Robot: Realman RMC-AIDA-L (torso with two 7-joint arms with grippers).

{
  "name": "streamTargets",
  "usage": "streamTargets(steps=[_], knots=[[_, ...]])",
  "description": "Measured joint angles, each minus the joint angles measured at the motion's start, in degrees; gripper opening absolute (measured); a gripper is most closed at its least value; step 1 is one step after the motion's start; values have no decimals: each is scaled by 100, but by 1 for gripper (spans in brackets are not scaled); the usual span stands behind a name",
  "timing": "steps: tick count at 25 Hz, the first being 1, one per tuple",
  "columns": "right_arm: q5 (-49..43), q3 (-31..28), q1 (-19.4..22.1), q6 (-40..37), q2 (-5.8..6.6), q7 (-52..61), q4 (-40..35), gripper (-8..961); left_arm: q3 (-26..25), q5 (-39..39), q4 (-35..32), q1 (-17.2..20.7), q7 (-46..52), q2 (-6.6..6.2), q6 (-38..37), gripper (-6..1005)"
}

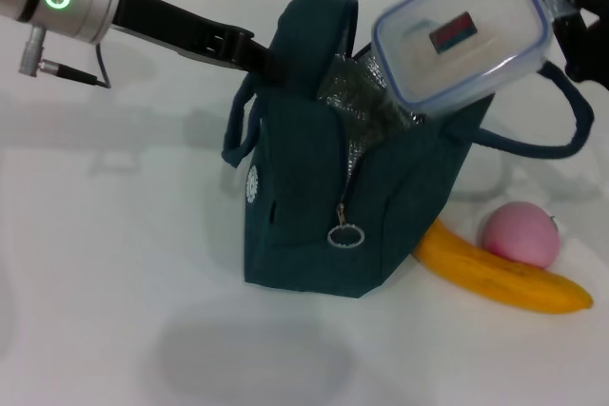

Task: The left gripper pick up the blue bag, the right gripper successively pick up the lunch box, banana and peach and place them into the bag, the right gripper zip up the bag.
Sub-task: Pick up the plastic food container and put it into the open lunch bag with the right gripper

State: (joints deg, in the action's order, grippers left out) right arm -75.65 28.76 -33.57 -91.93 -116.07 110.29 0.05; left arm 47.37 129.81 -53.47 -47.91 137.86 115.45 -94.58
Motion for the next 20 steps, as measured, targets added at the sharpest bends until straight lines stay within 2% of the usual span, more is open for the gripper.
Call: streamTargets(steps=[5, 11, 16, 20], knots=[[-342, 134, -123, 344, -10, -16, -10, 161, 1, 0, -11, -50, 11, 50, 1, 53], [-720, 298, -582, 676, -13, -443, 69, 166, 4, 0, 22, -70, -6, 86, 1, 53], [-936, 720, -978, 618, -11, -1004, -21, 170, 63, 0, 3, -51, -50, 100, 2, 53], [-949, 1054, -1037, 739, -12, -1185, -232, 173, 73, 0, 5, -36, -95, 101, 0, 53]])
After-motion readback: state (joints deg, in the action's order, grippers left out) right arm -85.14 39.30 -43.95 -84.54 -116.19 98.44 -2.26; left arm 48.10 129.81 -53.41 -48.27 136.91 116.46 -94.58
